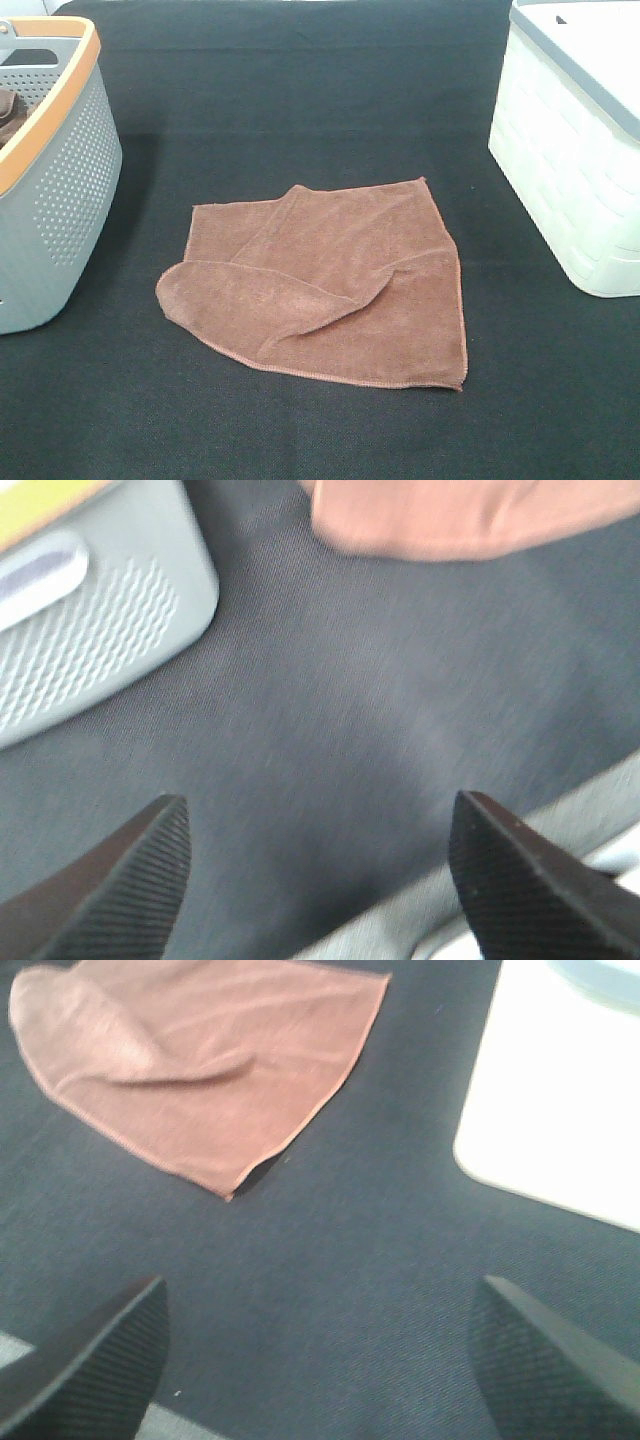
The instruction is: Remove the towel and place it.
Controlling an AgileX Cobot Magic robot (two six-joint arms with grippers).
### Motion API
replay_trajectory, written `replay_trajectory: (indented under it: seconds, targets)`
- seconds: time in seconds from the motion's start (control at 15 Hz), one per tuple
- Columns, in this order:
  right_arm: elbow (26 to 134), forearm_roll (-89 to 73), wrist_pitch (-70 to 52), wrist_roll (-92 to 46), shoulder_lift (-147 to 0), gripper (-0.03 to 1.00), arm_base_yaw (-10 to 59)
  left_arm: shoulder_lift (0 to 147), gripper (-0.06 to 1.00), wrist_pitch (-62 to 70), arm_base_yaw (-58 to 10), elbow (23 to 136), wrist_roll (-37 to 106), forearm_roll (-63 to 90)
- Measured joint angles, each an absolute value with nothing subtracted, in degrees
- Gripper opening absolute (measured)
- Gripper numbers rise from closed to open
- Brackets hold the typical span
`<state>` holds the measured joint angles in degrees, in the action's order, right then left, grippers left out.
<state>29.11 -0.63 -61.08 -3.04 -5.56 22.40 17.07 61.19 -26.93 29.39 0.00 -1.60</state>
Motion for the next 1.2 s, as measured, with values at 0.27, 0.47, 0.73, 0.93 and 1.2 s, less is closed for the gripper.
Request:
replay_trajectory:
  seconds: [0.27,0.47,0.73,0.93,1.2]
  targets:
    - [28.76,0.86,-61.08,-1.66,-5.5,0.77,22.4,16.73,0.69,60.22,-26.93,29.05,3.27,0.69]
    - [28.76,0.4,-61.08,-0.97,-5.5,0.77,22.4,16.73,0.69,60.22,-26.93,29.05,4.01,2.46]
    - [28.76,0.4,-61.08,-0.69,-5.5,0.77,22.4,16.73,0.69,60.22,-26.93,29.05,4.01,2.52]
    - [28.76,0.4,-61.08,-0.69,-5.5,0.77,22.4,16.73,0.69,60.22,-26.93,29.05,4.01,2.58]
    - [28.76,0.0,-61.08,-0.63,-5.5,0.77,20.91,15.41,0.69,60.22,-25.9,29.05,4.01,2.64]
